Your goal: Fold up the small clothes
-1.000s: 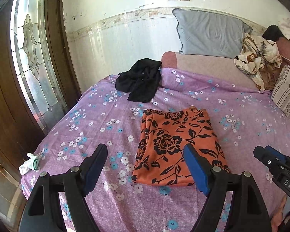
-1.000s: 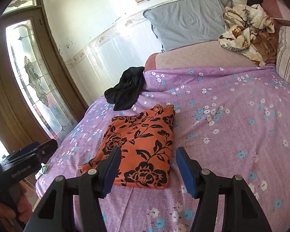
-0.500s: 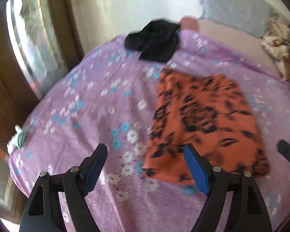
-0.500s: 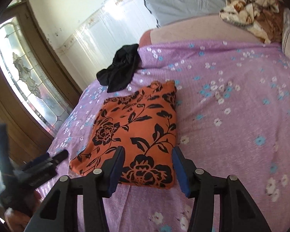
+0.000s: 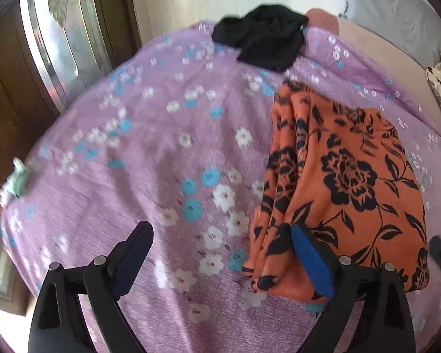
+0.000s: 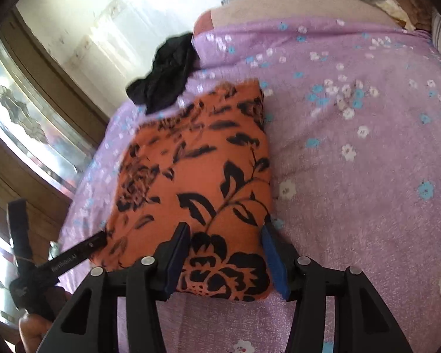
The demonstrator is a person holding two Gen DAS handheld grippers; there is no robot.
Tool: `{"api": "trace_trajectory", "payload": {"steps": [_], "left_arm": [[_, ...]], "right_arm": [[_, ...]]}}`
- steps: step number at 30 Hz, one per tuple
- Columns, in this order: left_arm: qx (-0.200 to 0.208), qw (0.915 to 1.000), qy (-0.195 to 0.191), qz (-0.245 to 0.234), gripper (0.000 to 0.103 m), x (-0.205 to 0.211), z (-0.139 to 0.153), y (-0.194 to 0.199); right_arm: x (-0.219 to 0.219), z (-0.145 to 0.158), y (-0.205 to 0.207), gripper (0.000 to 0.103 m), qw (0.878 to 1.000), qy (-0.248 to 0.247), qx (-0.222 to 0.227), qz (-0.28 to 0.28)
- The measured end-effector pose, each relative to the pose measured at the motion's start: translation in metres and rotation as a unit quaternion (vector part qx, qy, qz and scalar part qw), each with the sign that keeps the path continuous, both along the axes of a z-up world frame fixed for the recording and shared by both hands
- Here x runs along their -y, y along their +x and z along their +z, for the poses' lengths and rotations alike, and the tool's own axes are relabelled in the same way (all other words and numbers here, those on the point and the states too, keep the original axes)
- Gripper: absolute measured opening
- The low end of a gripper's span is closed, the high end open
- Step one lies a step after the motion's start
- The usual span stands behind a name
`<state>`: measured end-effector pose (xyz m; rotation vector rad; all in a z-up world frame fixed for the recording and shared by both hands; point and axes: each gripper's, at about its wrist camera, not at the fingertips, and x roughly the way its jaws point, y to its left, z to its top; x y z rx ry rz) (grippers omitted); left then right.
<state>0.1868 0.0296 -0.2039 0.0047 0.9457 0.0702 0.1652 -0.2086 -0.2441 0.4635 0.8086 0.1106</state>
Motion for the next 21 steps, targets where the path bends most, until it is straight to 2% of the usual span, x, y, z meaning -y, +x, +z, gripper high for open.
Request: {"api": "trace_trajectory", "payload": {"steps": [3, 5, 6, 9, 10, 12, 17, 21], "left_arm": [[0.009, 0.9999, 0.006, 0.004, 0.095, -0.001, 0.008, 0.001], [0.003, 0.9999, 0.006, 0.009, 0.095, -0.004, 0.009, 0.006], [-0.004, 0.9999, 0.010, 0.013, 0.095, -0.005, 0.007, 0.012], [-0.053, 0.9974, 0.047, 0.008, 0.095, 0.000, -0.012, 0.032], [-0.062, 0.9966, 0.053, 0.006, 0.095, 0.002, -0.018, 0.035], [-0.053, 0.9975, 0.046, 0.010, 0.095, 0.001, -0.018, 0.033], [-0.004, 0.9997, 0.015, 0.018, 0.095, -0.001, 0.003, 0.036], [0.021, 0.9998, 0.000, 0.001, 0.095, 0.011, 0.013, 0.048]], "right_arm": [[-0.004, 0.012, -0.007, 0.053, 0.999, 0.007, 0.036, 0.014], [-0.012, 0.016, -0.008, 0.053, 0.998, 0.010, 0.045, 0.038], [-0.017, 0.014, -0.007, 0.053, 0.998, 0.007, 0.041, 0.048], [-0.027, -0.006, 0.003, 0.054, 0.997, 0.010, -0.019, 0.073], [-0.027, -0.009, 0.005, 0.053, 0.997, 0.008, -0.024, 0.073], [-0.025, -0.002, 0.007, 0.053, 0.997, 0.014, -0.023, 0.077], [0.000, 0.019, 0.019, 0.054, 0.996, 0.064, 0.017, 0.054], [0.008, 0.025, 0.047, 0.053, 0.996, 0.065, 0.033, 0.043]]}}
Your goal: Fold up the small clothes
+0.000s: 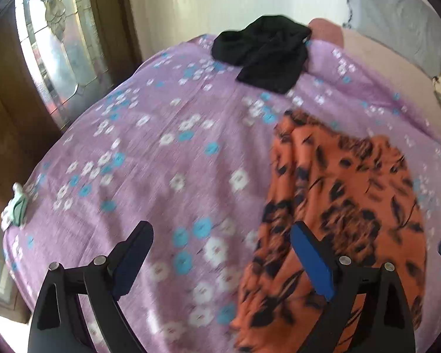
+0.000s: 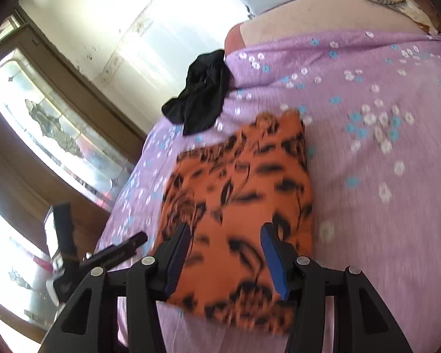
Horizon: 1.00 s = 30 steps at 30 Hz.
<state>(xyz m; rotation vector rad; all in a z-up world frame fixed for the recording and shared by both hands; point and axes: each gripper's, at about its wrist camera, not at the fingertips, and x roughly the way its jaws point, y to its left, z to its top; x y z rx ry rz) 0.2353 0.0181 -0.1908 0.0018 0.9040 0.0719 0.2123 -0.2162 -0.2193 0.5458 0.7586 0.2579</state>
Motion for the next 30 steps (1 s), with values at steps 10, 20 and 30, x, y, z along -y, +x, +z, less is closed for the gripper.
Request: {"api": "trace_trajectory", "payload": {"steps": [10, 20, 30], "left_arm": [[-0.042, 0.9972, 0.042, -0.046, 0.095, 0.049, -0.032, 0.057], [-0.024, 0.9985, 0.025, -0.042, 0.098, 0.041, -0.027, 0.050], [-0.009, 0.9987, 0.031, -0.039, 0.098, 0.027, -0.015, 0.014]], "right_arm": [[0.004, -0.040, 0.078, 0.041, 0.998, 0.018, -0.057, -0.006], [0.003, -0.032, 0.069, 0.040, 0.998, 0.020, -0.052, -0.018], [-0.020, -0.029, 0.021, 0.040, 0.997, -0.010, -0.077, 0.004]]}}
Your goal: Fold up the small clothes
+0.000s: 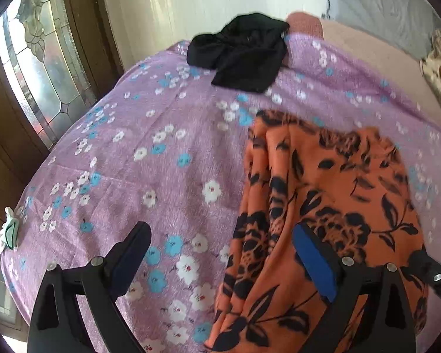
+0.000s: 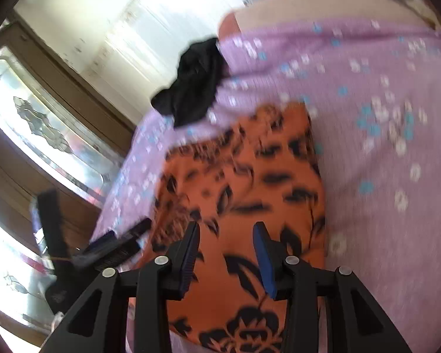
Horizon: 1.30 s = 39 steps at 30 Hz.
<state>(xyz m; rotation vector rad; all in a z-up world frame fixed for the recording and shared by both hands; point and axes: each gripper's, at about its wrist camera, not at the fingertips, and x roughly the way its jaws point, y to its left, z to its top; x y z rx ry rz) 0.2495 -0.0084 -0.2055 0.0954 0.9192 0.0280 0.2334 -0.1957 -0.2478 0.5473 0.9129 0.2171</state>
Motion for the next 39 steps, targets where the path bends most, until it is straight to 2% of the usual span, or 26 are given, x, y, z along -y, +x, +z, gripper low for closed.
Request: {"api": "trace_trajectory", "payload": {"steps": [2, 5, 8, 10, 11, 15, 24, 29, 33, 37, 39], "left_arm": [[-0.024, 0.9996, 0.012, -0.001, 0.098, 0.001, -0.013, 0.004], [-0.020, 0.9998, 0.003, 0.001, 0.098, 0.000, -0.012, 0.001], [-0.007, 1.0000, -0.003, -0.003, 0.098, -0.001, -0.004, -0.004], [0.001, 0.9998, -0.016, -0.008, 0.098, -0.001, 0.002, -0.007], [0.006, 0.9997, -0.020, -0.011, 0.098, -0.001, 0.006, -0.009], [0.039, 0.9987, -0.022, -0.025, 0.098, -0.001, 0.025, -0.020], [0.080, 0.9953, -0.017, -0.051, 0.098, -0.002, 0.057, -0.045], [0.105, 0.9924, -0.007, -0.064, 0.098, 0.004, 0.077, -0.064], [0.132, 0.9897, 0.003, -0.056, 0.098, 0.006, 0.096, -0.083], [0.138, 0.9895, -0.010, -0.041, 0.098, 0.004, 0.107, -0.104], [0.139, 0.9895, -0.019, -0.033, 0.098, 0.002, 0.109, -0.117]], "right_arm": [[0.000, -0.009, -0.001, 0.040, 1.000, 0.003, -0.006, -0.001], [0.000, -0.001, -0.006, 0.040, 1.000, 0.003, -0.011, 0.000], [0.008, 0.007, -0.022, 0.044, 1.000, 0.017, -0.008, -0.008], [0.012, 0.013, -0.030, 0.054, 1.000, 0.021, -0.005, -0.012], [0.015, 0.016, -0.031, 0.056, 1.000, 0.020, -0.001, -0.015], [0.025, 0.039, -0.048, 0.061, 0.999, 0.001, 0.032, -0.029], [0.046, 0.066, -0.068, 0.062, 0.997, 0.004, 0.071, -0.044], [0.046, 0.079, -0.081, 0.062, 0.994, -0.022, 0.098, -0.049], [0.040, 0.092, -0.095, 0.062, 0.989, -0.059, 0.122, -0.057], [0.035, 0.107, -0.121, 0.063, 0.982, -0.088, 0.153, -0.070], [0.033, 0.111, -0.130, 0.067, 0.979, -0.095, 0.165, -0.072]]}}
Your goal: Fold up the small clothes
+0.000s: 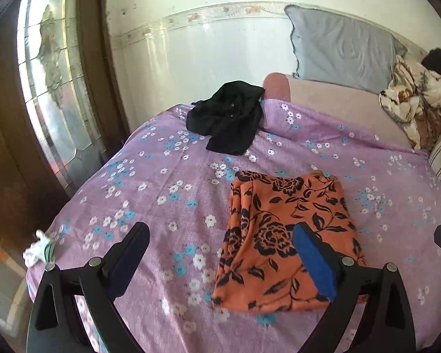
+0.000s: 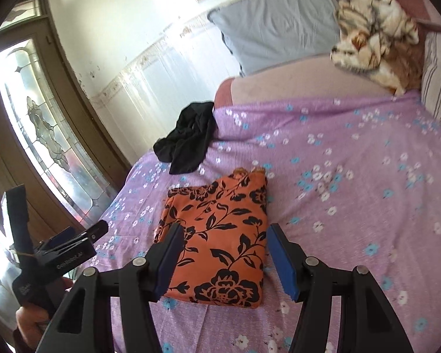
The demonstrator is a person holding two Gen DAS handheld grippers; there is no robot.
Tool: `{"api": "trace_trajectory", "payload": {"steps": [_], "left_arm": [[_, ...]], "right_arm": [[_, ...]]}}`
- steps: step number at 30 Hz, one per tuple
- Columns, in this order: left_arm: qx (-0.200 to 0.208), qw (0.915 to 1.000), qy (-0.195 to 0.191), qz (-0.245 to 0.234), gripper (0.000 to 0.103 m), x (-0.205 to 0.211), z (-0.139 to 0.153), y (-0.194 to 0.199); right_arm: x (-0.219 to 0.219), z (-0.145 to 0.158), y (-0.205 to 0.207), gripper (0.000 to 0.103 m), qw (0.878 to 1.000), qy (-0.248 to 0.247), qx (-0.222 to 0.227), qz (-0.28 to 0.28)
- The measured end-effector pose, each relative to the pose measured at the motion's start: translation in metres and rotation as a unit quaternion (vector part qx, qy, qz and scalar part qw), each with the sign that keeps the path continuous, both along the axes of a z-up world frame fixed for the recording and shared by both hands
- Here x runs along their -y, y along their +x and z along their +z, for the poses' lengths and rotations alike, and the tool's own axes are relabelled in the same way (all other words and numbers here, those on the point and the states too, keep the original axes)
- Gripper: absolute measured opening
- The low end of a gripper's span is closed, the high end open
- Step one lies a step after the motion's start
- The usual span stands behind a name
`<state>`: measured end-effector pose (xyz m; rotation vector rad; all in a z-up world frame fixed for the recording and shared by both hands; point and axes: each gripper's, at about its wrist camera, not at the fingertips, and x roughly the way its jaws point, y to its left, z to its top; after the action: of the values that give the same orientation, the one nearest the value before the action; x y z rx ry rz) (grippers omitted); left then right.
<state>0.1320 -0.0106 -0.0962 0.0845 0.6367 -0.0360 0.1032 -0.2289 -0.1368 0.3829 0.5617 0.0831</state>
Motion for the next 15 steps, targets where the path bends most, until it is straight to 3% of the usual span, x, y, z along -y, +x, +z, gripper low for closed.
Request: {"api": "trace_trajectory", "payload": {"steps": [8, 15], "left_arm": [[0.015, 0.9997, 0.007, 0.017, 0.098, -0.008, 0.018, -0.040], [0.050, 0.9984, 0.001, 0.027, 0.098, -0.022, 0.053, -0.076]], "right_arm": [[-0.010, 0.013, -0.032, 0.068, 1.000, -0.011, 0.011, 0.011], [-0.029, 0.039, -0.062, 0.068, 0.999, -0.033, 0.036, 0.023]]}}
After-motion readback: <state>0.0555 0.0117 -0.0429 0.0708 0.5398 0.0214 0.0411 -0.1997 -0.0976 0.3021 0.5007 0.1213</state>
